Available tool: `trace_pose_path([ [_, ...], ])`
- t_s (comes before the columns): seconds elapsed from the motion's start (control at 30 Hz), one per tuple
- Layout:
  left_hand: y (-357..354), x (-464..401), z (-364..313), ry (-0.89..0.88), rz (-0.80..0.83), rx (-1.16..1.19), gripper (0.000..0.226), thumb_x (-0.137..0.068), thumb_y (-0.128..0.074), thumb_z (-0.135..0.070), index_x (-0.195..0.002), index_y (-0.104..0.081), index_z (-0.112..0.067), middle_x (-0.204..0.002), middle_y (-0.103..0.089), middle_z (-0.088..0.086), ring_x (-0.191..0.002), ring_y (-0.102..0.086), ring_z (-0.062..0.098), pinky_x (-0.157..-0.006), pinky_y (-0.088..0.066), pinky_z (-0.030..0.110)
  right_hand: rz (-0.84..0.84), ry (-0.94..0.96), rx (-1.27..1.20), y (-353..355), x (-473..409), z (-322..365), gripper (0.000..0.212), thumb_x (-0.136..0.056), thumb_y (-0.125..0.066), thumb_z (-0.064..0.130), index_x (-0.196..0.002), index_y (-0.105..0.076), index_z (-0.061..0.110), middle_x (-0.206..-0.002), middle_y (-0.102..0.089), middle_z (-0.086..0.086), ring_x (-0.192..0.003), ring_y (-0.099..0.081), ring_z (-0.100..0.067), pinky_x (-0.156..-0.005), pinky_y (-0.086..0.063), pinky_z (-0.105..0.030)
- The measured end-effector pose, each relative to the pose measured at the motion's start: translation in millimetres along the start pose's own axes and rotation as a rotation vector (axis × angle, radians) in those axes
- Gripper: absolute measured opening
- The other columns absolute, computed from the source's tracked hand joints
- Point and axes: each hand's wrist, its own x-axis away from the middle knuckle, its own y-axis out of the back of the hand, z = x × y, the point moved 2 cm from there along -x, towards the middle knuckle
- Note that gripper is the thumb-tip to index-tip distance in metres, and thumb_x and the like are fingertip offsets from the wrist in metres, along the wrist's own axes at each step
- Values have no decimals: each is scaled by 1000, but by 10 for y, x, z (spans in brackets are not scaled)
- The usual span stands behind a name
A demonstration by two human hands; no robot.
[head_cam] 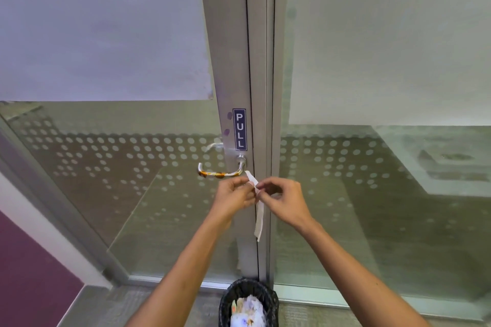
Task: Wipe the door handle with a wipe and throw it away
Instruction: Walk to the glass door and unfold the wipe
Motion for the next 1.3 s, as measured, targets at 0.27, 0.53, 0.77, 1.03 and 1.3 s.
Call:
trace_pose_path([
  [0.27,301,-31,169,134,-58,-36,15,-84,-76,-11,-95,-66,-8,-86,-72,6,-72,-66,19,-62,-55,30,126,-358,-640,-70,68,27,20,-89,-56,-3,-92,-68,13,-80,-63,-6,-68,-51,-18,-59,-44,-25],
  [0.53,420,63,178,93,84,251,21,-90,-63,7,-90,-54,-12,-72,-70,1,-54,-65,10,-54,-51,27,131,-442,-776,-104,168,15,20,-92,-51,-7,-105,-60,5,-93,-66,-10,-72,-64,-14,-62,-55,-23],
  [0.77,474,98,171,-39,145,189,23,-90,-60,12,-88,-59,-10,-72,-72,-1,-67,-68,12,-55,-52,22,121,-434,-745,-107,239,-30,20,-91,-60,-2,-109,-61,7,-92,-69,-7,-81,-67,-16,-67,-57,-26],
  [1.03,430,104,164,-138,140,76,22,-89,-58,19,-86,-58,-3,-60,-65,-5,-47,-59,4,-43,-44,17,122,-433,-770,-124,252,-63,48,-82,-72,17,-122,-58,-5,-101,-68,-17,-83,-66,-21,-73,-57,-28],
  [1.3,442,23,239,-231,65,-66,27,-83,-65,19,-80,-64,-8,-71,-66,-2,-62,-59,8,-60,-48,19,64,-379,-625,-156,254,-89,26,-83,-74,29,-96,-74,7,-85,-69,-12,-76,-58,-23,-63,-46,-27],
])
